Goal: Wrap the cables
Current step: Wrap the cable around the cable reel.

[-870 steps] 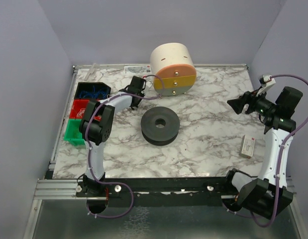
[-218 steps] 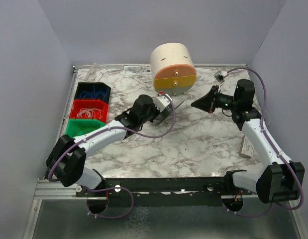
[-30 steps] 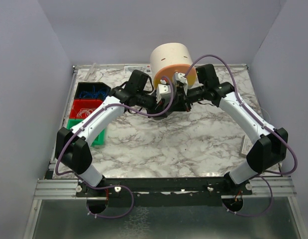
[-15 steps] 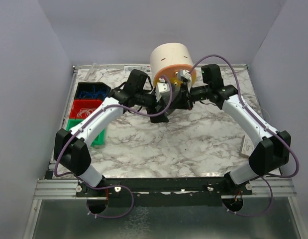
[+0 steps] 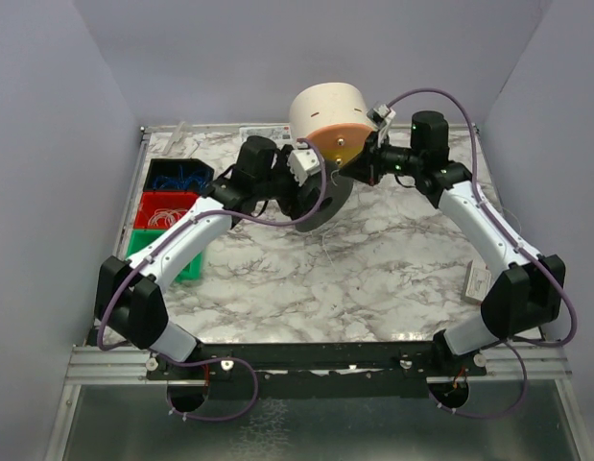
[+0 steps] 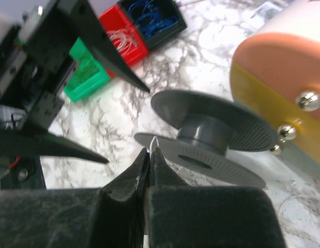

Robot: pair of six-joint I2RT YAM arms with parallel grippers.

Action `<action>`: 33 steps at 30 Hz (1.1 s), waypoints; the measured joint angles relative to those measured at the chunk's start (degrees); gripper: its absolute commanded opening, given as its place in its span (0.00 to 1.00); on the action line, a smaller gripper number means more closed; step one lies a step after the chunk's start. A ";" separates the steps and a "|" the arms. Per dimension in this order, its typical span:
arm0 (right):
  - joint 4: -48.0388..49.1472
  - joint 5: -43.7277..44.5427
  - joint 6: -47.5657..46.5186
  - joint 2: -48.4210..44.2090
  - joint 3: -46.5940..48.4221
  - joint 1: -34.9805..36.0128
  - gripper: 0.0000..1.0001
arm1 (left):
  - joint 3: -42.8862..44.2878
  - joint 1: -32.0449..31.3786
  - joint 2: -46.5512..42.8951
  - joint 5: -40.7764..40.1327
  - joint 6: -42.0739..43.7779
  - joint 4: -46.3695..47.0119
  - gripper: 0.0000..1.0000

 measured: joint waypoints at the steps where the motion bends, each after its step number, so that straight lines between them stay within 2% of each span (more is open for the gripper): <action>1: 0.17 1.36 1.31 0.52 1.01 0.00 0.00 | -0.07 -0.22 0.20 -1.53 0.17 0.42 0.99; 6: 1.14 5.86 6.71 5.75 7.52 0.02 0.00 | -1.01 -3.37 1.88 -9.84 1.88 2.51 0.99; 9: 1.14 8.33 9.01 7.26 8.00 0.02 0.00 | -1.20 -5.49 3.50 -13.70 2.99 3.10 0.92; 11: 1.16 9.60 10.12 7.45 7.93 0.00 0.01 | -1.20 -6.29 4.37 -15.10 3.43 3.54 0.86; 16: 1.42 10.82 11.56 7.43 7.91 -0.04 0.01 | -1.20 -6.91 6.58 -18.10 4.61 4.35 0.59; 22: 1.09 11.45 13.18 7.45 7.82 -0.13 0.00 | -1.20 -7.28 8.55 -20.52 6.14 4.74 0.34; 33: 1.68 11.82 17.31 7.43 2.89 -0.13 0.01 | -1.20 -10.43 8.76 -22.36 7.93 4.74 0.09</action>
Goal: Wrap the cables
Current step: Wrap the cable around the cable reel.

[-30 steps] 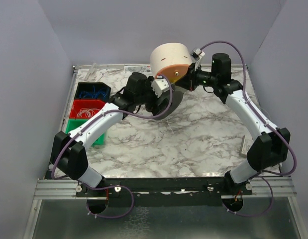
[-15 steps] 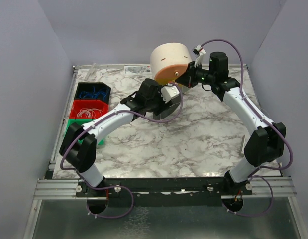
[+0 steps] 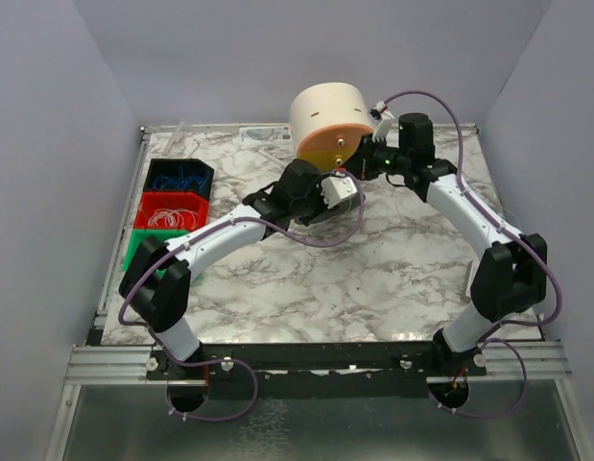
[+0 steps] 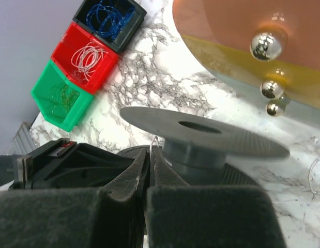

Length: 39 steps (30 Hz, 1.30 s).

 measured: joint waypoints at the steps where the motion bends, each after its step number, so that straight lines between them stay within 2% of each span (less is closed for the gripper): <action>1: 0.02 0.20 0.24 0.00 -0.52 0.00 0.01 | 0.00 -0.22 0.02 0.04 0.15 -0.09 0.07; 8: 0.24 1.40 1.68 -0.87 -2.69 0.00 0.00 | -0.17 -0.96 0.17 -1.36 0.59 -0.48 0.07; 13: 0.22 2.43 2.95 -3.80 -5.31 0.00 0.00 | -0.17 -0.96 0.17 -2.10 0.39 -0.13 0.02; 18: 0.17 2.73 2.95 -5.05 -5.46 0.00 0.01 | -0.39 -0.98 0.17 -2.82 0.28 -0.13 0.01; 39: -2.84 4.17 1.38 -2.71 -5.81 0.00 0.01 | -0.57 -1.92 0.17 -5.35 -0.02 0.02 0.00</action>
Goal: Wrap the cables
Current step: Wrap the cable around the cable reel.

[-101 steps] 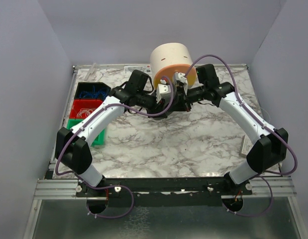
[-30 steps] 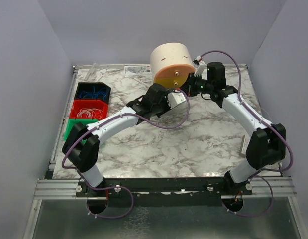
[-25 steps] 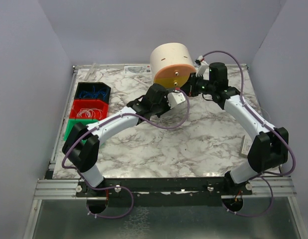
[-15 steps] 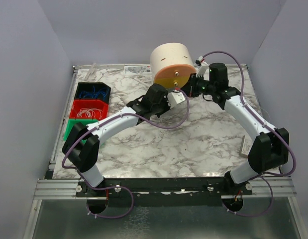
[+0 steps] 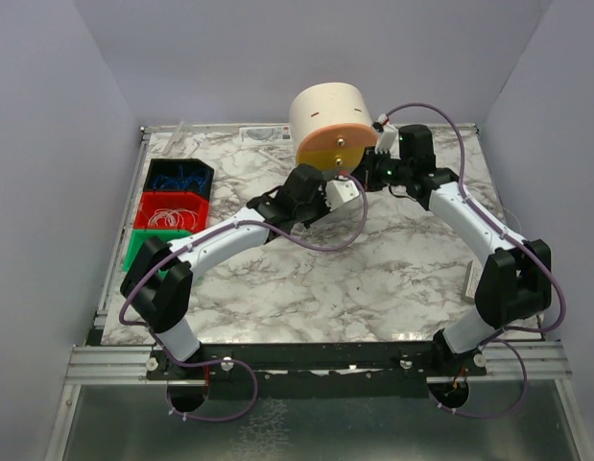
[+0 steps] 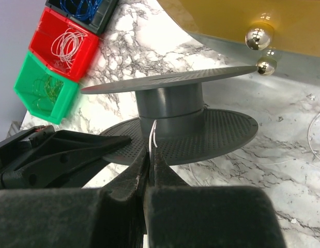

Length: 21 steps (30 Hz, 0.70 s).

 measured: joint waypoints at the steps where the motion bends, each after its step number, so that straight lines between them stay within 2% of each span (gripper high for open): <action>1: -0.22 0.02 -0.13 0.00 0.00 0.00 0.01 | -0.11 -0.24 0.00 -0.66 0.07 0.04 0.00; 21: -5.86 3.34 -4.13 1.57 0.00 0.00 0.00 | -2.29 -4.70 0.00 -12.28 4.76 2.14 0.00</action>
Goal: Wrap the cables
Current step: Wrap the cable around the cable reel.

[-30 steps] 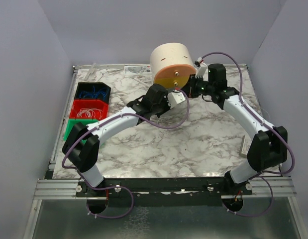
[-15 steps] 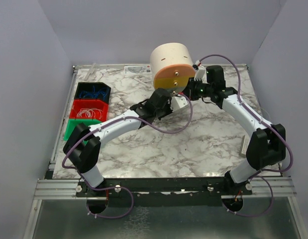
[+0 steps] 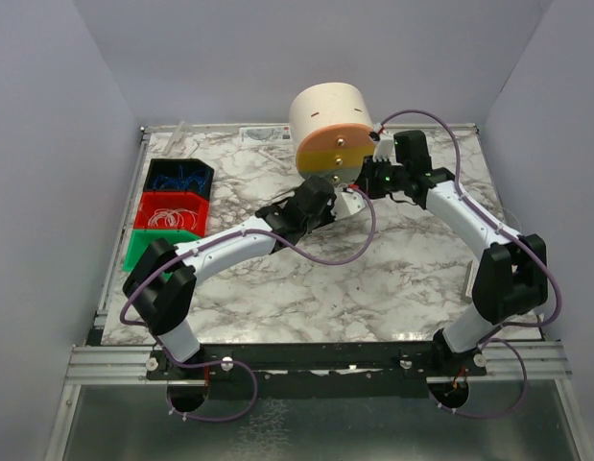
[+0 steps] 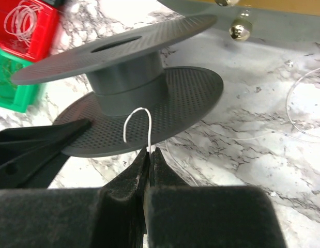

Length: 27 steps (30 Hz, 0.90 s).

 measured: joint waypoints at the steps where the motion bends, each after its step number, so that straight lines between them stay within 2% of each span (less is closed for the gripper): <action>1: -0.46 0.50 -0.39 0.17 0.00 0.00 0.01 | -0.02 -0.02 0.00 -0.13 0.02 0.02 0.00; 11: -1.68 1.05 -3.93 0.22 0.55 0.52 0.00 | -0.35 -0.92 0.00 -0.57 1.05 0.35 0.00; 17: -4.57 1.01 -6.82 0.83 4.52 2.47 0.00 | -1.46 -2.27 0.00 -0.76 2.43 0.24 0.00; 27: -9.57 1.09 -9.94 0.81 4.52 3.52 0.01 | -1.64 -3.02 0.00 -2.54 3.91 0.85 0.00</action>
